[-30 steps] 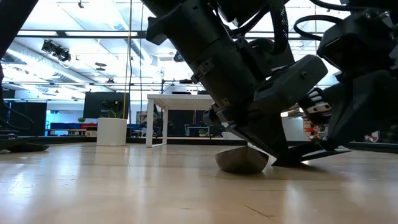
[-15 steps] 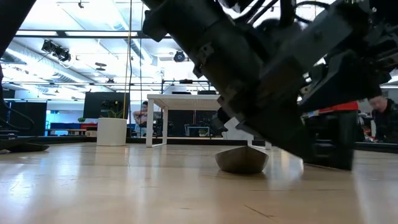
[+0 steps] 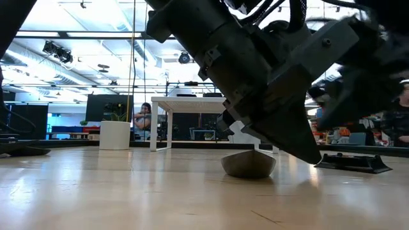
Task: Pick & Place Mini shaped plates
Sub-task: Stack the black plate on top of the black plate on the shelf
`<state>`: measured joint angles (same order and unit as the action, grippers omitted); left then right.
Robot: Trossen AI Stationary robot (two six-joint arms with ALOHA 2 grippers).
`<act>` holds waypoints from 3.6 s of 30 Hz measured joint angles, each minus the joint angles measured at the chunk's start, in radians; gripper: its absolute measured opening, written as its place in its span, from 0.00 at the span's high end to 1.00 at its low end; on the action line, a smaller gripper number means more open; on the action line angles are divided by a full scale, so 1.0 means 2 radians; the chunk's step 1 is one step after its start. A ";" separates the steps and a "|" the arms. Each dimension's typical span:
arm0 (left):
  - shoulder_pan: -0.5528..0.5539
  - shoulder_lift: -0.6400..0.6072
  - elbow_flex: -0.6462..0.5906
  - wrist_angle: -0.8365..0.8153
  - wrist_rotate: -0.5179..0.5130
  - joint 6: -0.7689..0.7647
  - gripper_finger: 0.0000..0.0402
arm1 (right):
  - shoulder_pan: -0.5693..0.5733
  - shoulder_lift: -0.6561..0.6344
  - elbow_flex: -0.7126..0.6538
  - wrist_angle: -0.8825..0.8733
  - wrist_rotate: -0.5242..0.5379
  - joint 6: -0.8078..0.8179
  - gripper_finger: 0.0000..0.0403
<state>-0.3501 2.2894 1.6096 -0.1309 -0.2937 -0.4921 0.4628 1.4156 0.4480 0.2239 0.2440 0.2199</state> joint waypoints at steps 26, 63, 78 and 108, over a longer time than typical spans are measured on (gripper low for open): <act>0.063 0.043 0.000 0.079 0.059 0.013 0.99 | 0.075 0.006 -0.088 0.025 0.056 0.277 1.00; 0.011 -0.021 -0.003 -0.152 -0.204 -0.123 0.99 | 0.099 -0.146 -0.081 -0.121 0.046 0.304 0.95; -0.077 -0.055 -0.001 -0.221 -0.263 -0.258 0.99 | 0.095 -0.051 -0.081 -0.005 0.018 0.340 0.82; 0.022 -0.005 0.000 0.003 -0.083 -0.259 0.70 | 0.173 -0.199 0.011 -0.384 0.260 0.368 0.98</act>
<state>-0.3053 2.2790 1.6106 -0.1248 -0.4589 -1.0097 0.8092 1.0171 0.4709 -0.5449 0.7642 0.9563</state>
